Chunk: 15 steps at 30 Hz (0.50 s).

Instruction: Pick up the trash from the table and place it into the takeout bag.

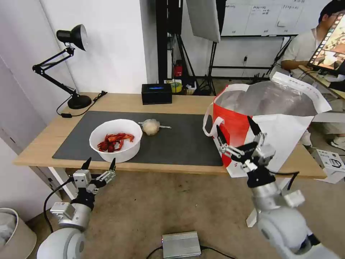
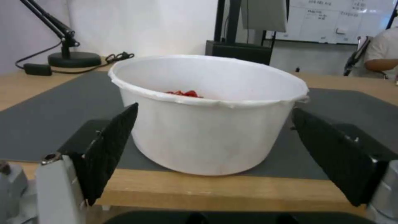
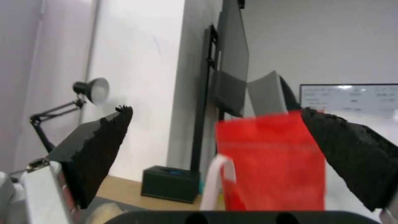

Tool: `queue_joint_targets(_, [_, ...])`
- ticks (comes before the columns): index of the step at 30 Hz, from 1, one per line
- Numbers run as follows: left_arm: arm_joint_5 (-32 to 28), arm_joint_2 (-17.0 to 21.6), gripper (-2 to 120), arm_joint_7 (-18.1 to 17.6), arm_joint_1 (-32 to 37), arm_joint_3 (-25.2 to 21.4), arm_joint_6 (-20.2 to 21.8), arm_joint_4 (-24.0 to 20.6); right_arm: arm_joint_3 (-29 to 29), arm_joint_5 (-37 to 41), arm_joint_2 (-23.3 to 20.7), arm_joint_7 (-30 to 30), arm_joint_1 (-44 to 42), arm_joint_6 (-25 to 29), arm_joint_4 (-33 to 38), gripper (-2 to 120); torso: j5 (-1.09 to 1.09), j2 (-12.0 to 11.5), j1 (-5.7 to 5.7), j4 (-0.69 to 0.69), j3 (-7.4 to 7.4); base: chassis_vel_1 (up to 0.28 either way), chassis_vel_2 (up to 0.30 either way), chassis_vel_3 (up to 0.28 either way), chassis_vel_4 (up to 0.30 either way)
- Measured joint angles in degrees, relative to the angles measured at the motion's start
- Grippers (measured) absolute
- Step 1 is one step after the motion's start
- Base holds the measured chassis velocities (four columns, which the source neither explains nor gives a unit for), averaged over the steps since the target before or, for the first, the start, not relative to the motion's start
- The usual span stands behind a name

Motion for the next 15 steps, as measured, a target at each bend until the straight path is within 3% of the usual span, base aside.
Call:
queue_joint_targets(1, [0.0, 0.0, 100, 0.0, 0.0, 0.0, 0.0, 0.0, 0.0, 0.0, 0.0, 0.0, 0.0, 0.0, 0.0, 100, 0.00, 0.0, 0.00, 0.00, 0.00, 0.000, 0.000, 0.000, 0.000])
queue_joint_targets(2, [0.0, 0.3, 100, 0.1, 0.0, 0.4, -0.1, 0.4, 0.2, -3.7, 3.1, 0.0, -2.1, 2.9, -1.6, 100, 0.01, 0.0, 0.00, 0.00, 0.00, 0.000, 0.000, 0.000, 0.000])
queue_joint_targets(15, [-0.9, 1.2, 100, 0.5, -0.2, 1.6, -1.2, 1.9, -1.3, -10.2, 11.5, 2.5, -9.3, 5.0, -4.8, 100, 0.00, 0.0, 0.00, 0.00, 0.00, 0.000, 0.000, 0.000, 0.000])
